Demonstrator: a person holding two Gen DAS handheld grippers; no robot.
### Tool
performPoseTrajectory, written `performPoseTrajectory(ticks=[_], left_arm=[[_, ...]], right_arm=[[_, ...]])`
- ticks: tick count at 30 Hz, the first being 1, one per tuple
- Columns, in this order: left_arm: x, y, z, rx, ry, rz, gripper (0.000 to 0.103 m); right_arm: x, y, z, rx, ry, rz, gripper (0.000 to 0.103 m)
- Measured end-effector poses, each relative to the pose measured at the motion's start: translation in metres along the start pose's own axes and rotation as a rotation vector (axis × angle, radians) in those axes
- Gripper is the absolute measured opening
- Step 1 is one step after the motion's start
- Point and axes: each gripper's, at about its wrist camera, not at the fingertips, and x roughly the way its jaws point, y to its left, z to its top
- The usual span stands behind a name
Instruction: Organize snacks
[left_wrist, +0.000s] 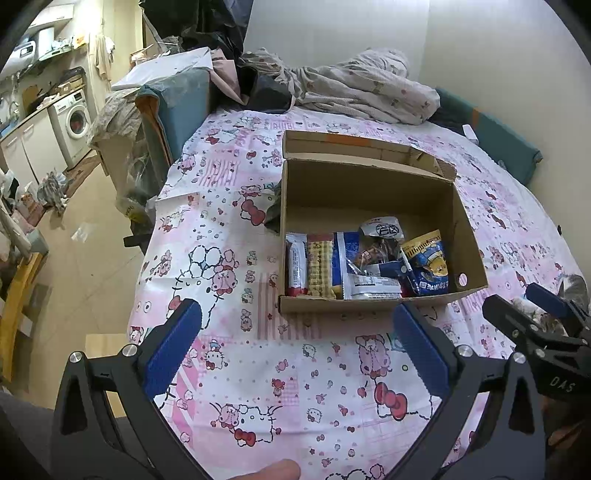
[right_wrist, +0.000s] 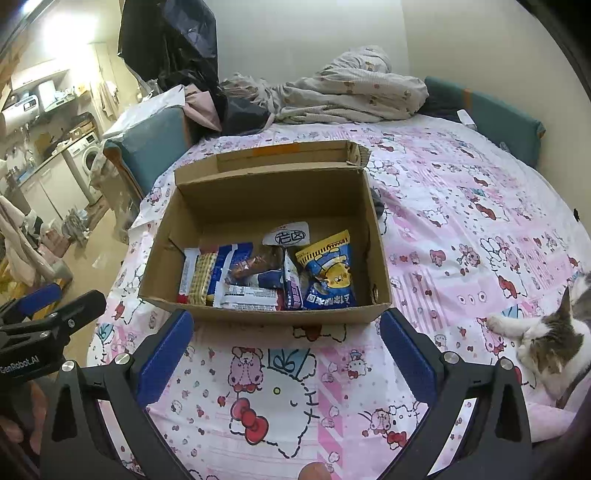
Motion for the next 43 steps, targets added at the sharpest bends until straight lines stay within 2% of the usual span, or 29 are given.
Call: performPoseTrajectory(ticks=[43], left_arm=[[0.0001, 0.0014, -0.0030, -0.001, -0.009, -0.006, 0.103]], right_arm=[[-0.0030, -0.0015, 0.0054, -0.003, -0.007, -0.010, 0.103]])
